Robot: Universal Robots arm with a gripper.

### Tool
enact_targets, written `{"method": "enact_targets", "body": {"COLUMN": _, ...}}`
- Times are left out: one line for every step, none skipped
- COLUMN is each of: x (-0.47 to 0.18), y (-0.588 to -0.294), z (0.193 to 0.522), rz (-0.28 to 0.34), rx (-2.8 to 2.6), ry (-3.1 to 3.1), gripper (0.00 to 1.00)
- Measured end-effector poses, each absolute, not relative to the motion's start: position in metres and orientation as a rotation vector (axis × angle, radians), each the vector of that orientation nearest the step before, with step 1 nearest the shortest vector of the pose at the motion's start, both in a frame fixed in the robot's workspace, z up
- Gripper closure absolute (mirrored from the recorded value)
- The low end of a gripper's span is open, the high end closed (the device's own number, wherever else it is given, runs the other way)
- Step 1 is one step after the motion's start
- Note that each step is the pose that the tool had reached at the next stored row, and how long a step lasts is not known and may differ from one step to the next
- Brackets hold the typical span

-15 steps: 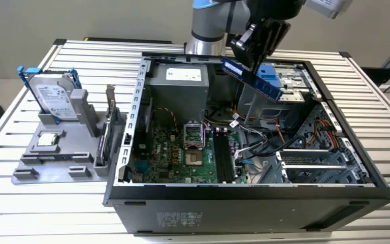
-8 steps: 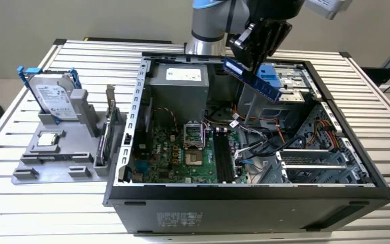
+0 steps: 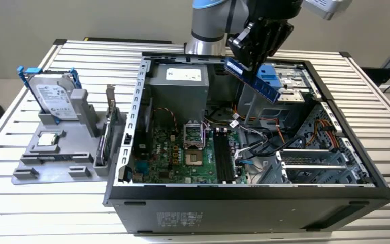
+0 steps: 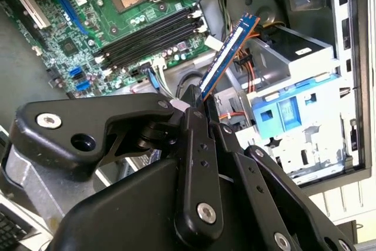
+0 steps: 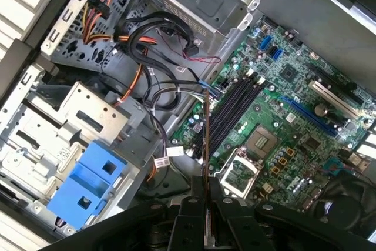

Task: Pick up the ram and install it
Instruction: 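Insert the ram into the slot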

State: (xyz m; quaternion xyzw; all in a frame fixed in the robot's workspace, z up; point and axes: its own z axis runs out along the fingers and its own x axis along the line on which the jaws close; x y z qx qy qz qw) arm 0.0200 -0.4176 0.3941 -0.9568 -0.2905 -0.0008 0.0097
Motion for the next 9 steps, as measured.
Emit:
{"method": "enact_targets", "body": {"x": 0.0199, "y": -0.4176, "z": 0.3941, "rz": -0.003, "rx": -2.991, "ry": -0.896, "gripper": 1.0}}
{"method": "enact_targets", "body": {"x": 0.0199, "y": -0.4176, "z": 0.3941, "rz": -0.003, "rx": -2.994, "ry": -0.885, "gripper": 1.0}}
{"method": "enact_targets", "body": {"x": 0.0199, "y": -0.4176, "z": 0.3941, "rz": -0.003, "rx": -2.997, "ry": -0.874, "gripper": 1.0}}
{"method": "enact_targets", "body": {"x": 0.0199, "y": -0.4176, "z": 0.3941, "rz": -0.003, "rx": -3.001, "ry": -0.863, "gripper": 1.0}}
{"method": "enact_targets", "body": {"x": 0.0199, "y": -0.4176, "z": 0.3941, "rz": -0.003, "rx": -3.004, "ry": -0.852, "gripper": 1.0}}
{"method": "enact_targets", "body": {"x": 0.0199, "y": -0.4176, "z": 0.3941, "rz": -0.003, "rx": -3.007, "ry": -0.842, "gripper": 1.0}}
{"method": "enact_targets", "body": {"x": 0.0199, "y": -0.4176, "z": 0.3941, "rz": -0.003, "rx": -3.01, "ry": -0.831, "gripper": 1.0}}
{"method": "enact_targets", "body": {"x": 0.0199, "y": -0.4176, "z": 0.3941, "rz": -0.003, "rx": -3.013, "ry": -0.82, "gripper": 1.0}}
{"method": "enact_targets", "body": {"x": 0.0199, "y": -0.4176, "z": 0.3941, "rz": -0.003, "rx": -3.016, "ry": -0.81, "gripper": 1.0}}
